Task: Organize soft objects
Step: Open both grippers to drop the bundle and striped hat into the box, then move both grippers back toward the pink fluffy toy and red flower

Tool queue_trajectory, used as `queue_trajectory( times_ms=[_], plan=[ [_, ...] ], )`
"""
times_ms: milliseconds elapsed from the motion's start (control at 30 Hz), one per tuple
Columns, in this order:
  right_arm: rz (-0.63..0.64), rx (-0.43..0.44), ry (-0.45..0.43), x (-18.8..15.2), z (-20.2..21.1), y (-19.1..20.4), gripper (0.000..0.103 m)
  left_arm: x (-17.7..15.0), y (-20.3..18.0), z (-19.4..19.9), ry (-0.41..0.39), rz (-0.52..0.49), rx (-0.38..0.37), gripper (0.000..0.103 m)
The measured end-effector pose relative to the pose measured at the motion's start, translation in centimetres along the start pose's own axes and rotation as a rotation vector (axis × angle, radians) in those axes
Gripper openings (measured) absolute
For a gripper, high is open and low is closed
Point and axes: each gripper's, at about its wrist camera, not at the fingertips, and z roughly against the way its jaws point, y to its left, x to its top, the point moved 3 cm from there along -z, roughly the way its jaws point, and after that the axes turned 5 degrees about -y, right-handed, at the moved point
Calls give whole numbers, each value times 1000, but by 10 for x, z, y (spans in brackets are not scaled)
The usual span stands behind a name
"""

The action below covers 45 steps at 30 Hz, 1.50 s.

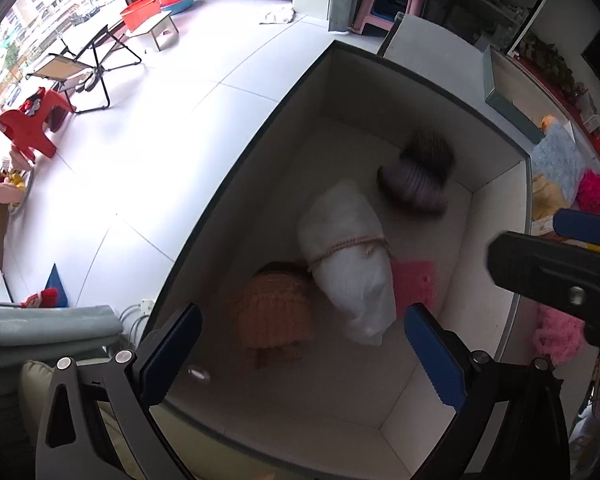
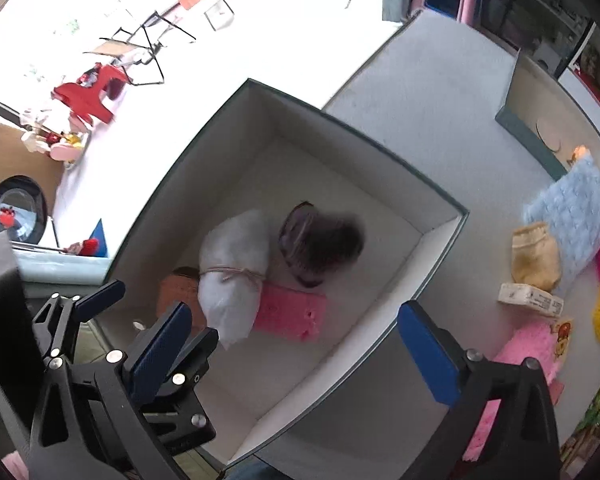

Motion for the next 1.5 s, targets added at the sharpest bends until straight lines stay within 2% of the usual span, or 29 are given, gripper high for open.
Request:
queue_trajectory(
  times_ms=[100,433,1000,1267,1500],
  plan=[
    [-25,19,8,-10,9,-8,103,-3,-2,2,19,9,-23,102],
    [-117,30,45,-56,27,-38,103,-23,-26,12,43,-41,3,102],
    [-314,52,14,-107,57,-90,103,-33,-77,36,43,-161,4,102],
    [-387,45,-5,-127,69,-118,103,-36,-118,40,39,-241,-7,102],
    [-489,17,-28,-154,82,-160,103,-36,-161,38,52,-332,-42,102]
  ],
)
